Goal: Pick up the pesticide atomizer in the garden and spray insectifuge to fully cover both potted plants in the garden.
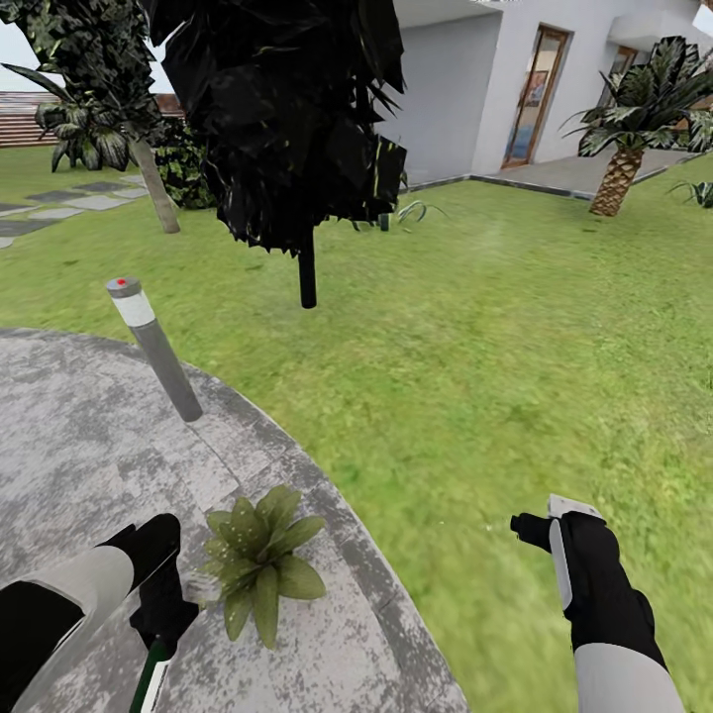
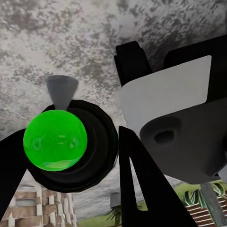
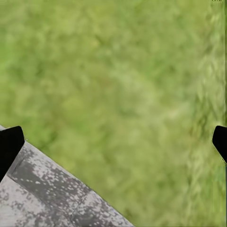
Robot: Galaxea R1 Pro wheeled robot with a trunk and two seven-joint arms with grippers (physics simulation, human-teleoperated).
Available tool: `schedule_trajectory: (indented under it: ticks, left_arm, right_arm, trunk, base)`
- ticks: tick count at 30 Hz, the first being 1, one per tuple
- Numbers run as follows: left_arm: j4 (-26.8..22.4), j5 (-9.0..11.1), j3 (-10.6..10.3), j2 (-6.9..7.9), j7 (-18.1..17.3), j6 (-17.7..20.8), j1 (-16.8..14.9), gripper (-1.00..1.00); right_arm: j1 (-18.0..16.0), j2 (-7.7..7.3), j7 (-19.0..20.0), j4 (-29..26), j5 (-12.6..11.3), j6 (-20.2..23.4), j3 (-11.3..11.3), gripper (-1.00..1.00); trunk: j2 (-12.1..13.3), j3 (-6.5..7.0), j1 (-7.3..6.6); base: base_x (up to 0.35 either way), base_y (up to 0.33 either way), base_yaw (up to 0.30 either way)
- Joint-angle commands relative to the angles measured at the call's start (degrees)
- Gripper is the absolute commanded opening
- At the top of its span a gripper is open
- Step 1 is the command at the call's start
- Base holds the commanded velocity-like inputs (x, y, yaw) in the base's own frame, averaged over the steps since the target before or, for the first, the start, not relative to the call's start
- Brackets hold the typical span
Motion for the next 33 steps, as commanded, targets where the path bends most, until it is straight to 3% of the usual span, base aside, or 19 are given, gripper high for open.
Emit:
schedule_trajectory:
  ticks: [1, 8, 20, 25, 29, 33]
  left_arm:
    - [-0.15, -0.61, 0.12, 0.04, -0.56, 0.29, 0.01, -1.00]
    - [-0.20, -0.64, 0.24, -0.05, -0.56, 0.29, 0.16, -1.00]
    - [-0.20, -0.36, 0.41, -0.31, -0.56, 0.24, 0.35, -1.00]
    - [-0.15, -0.42, 0.47, -0.27, -0.52, 0.22, 4.14, -1.00]
    - [-0.15, -0.43, 0.45, -0.24, -0.52, 0.21, 4.86, -1.00]
    - [-0.22, -0.69, 0.24, -0.84, -0.57, 0.29, 2.55, -1.00]
  right_arm:
    - [-0.04, 0.06, 0.10, -0.06, 0.30, 0.22, -0.09, 1.00]
    - [-0.05, 0.06, 0.15, -0.08, 0.29, 0.22, -0.09, 1.00]
    - [-0.02, 0.06, 0.10, 0.00, 0.29, 0.22, -0.09, 1.00]
    - [-0.03, 0.07, 0.10, 0.00, 0.29, 0.22, -0.02, 1.00]
    - [-0.02, 0.06, 0.10, 0.00, 0.29, 0.22, -0.08, 1.00]
    - [-0.03, 0.06, 0.10, 0.00, 0.29, 0.22, -0.08, 1.00]
  trunk:
    - [-0.02, 0.00, 0.01]
    - [-0.02, 0.36, 0.01]
    - [-0.02, 0.86, 0.01]
    - [-0.02, 0.87, 0.01]
    - [-0.02, 0.87, 0.01]
    - [-0.02, 0.87, 0.01]
  base:
    - [0.103, -0.080, -0.195]
    - [0.018, -0.017, -0.216]
    - [-0.101, -0.191, -0.159]
    - [-0.005, -0.006, -0.005]
    - [0.000, 0.000, 0.000]
    - [0.000, 0.000, 0.000]
